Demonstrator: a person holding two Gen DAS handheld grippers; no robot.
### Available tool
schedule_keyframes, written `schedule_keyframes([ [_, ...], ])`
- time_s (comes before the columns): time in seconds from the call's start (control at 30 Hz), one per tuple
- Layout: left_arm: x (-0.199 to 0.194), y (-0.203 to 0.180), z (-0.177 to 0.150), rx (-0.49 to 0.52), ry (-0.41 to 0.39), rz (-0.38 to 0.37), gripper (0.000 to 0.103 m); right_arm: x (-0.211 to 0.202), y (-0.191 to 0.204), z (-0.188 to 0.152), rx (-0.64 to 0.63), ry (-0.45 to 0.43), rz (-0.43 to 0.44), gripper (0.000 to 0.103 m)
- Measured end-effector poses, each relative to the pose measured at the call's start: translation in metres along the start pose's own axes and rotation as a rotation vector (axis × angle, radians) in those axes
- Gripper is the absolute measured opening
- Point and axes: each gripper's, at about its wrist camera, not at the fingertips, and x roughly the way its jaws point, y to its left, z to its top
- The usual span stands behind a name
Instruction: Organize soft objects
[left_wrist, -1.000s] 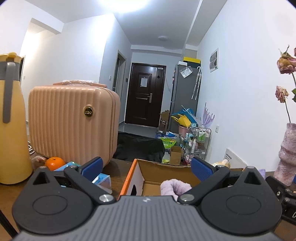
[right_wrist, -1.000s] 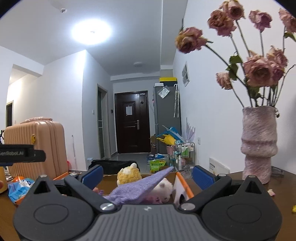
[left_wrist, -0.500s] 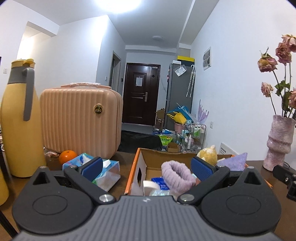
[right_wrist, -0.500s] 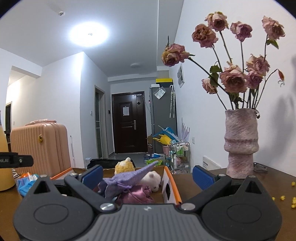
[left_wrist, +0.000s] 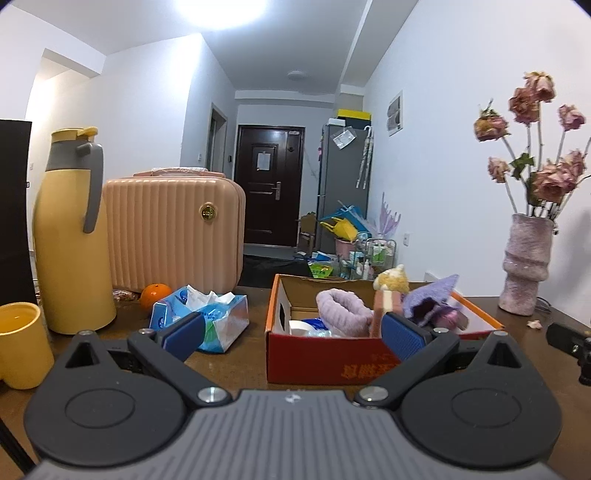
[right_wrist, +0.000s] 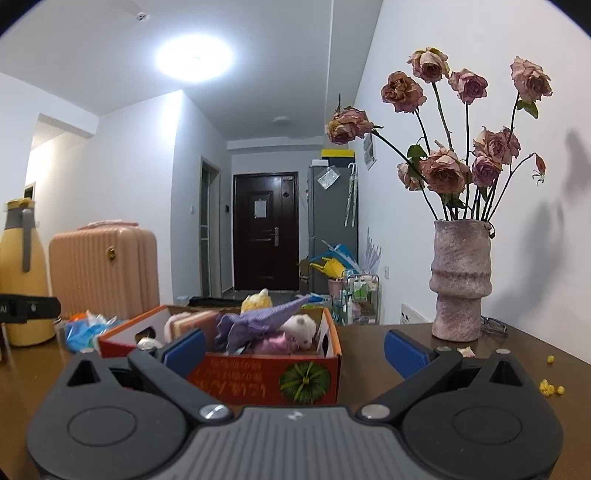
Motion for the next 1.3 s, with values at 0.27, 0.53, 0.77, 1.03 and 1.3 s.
schedule_keyframes([
  [0.27, -0.049, 0.003, -0.011, 0.011, -0.003, -0.039, 0.103, -0.047, 0.001, -0.003, 0.010, 0.035, 0.013, 0.103],
  [0.53, -0.088, -0.005, -0.025, 0.070, 0.001, -0.065, 0.103, -0.092, 0.001, -0.005, 0.046, 0.068, 0.010, 0.103],
  [0.77, -0.114, -0.016, -0.034, 0.105, -0.006, -0.096, 0.103, -0.115, 0.005, -0.010, 0.035, 0.101, 0.017, 0.103],
  [1.03, -0.120, -0.018, -0.038, 0.105, 0.012, -0.107, 0.103, -0.129, 0.012, -0.007, 0.006, 0.084, 0.028, 0.103],
  [1.3, -0.120, -0.018, -0.039, 0.105, 0.012, -0.107, 0.103, -0.132, 0.013, -0.005, 0.003, 0.078, 0.031, 0.103],
])
